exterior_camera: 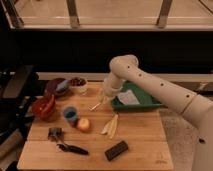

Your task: Place fork in table surface

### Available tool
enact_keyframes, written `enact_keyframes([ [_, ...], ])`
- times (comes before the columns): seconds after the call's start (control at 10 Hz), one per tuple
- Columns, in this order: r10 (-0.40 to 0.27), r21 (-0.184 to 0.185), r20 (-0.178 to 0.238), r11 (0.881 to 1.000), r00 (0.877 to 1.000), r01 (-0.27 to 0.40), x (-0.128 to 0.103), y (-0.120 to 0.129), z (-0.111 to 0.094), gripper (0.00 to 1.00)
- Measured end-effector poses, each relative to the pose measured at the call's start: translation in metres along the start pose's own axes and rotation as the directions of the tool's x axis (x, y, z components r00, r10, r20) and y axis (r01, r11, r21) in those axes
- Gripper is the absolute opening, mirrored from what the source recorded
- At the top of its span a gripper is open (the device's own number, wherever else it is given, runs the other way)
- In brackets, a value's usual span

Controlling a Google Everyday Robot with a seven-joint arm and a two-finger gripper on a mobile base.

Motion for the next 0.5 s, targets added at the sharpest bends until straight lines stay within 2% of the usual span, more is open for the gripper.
enact_keyframes([
  [0.3,-0.019,0.052,-0.025,0.998,1.000,0.020,0.001,-0.014,-0.015,0.00],
  [0.5,-0.026,0.067,-0.024,0.997,0.999,0.028,0.000,-0.018,-0.016,0.00],
])
